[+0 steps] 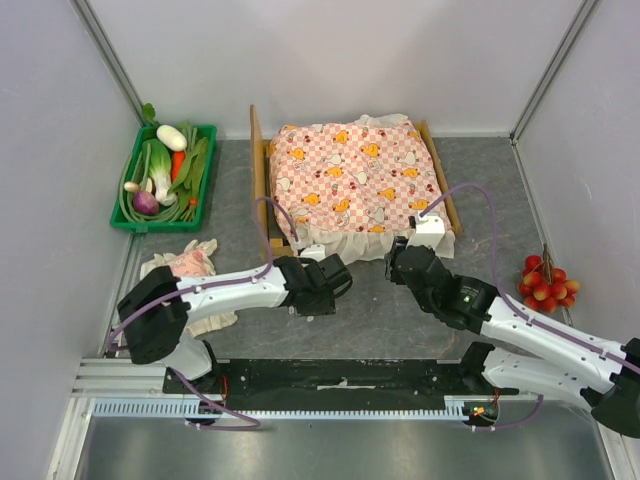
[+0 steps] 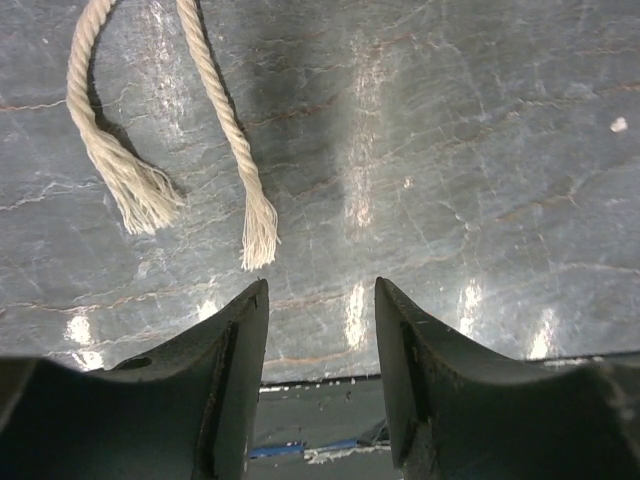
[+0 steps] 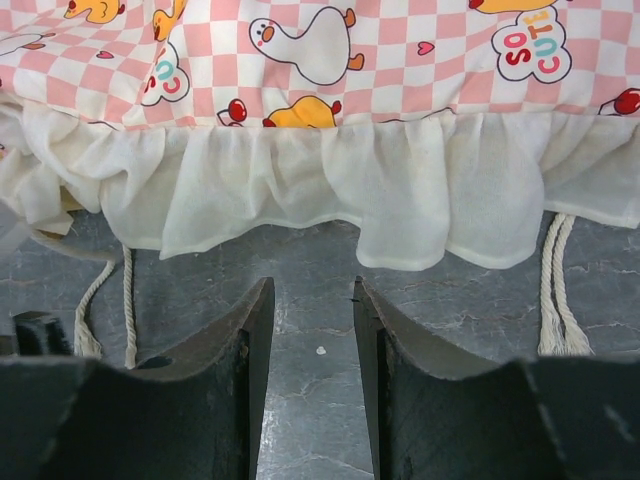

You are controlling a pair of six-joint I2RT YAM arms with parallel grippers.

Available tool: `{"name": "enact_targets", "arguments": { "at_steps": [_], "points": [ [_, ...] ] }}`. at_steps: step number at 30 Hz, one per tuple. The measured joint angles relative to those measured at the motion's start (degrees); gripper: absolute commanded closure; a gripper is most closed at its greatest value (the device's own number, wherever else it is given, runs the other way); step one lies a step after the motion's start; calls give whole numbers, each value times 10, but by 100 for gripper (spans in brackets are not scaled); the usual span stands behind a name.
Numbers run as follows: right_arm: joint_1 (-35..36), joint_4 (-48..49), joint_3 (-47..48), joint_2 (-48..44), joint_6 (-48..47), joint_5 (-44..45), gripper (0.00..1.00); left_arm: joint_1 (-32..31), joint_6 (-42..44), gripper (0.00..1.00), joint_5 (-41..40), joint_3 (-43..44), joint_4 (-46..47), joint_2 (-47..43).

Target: Set up the pet bed

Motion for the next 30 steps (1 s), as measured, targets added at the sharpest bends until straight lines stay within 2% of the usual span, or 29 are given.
{"name": "enact_targets", "arguments": {
  "at_steps": [4,10,30],
  "points": [
    [-5,0,-5,-17,-9,-11,55,-5,-15,48,-18,12,-2,41],
    [-9,0,-15,-43,-11,-22,55,-3,-19,48,-52,19,-15,45],
    [-14,8,-19,-15,-9,-52,56,40,9,57,-45,14,28,66]
  ]
}}
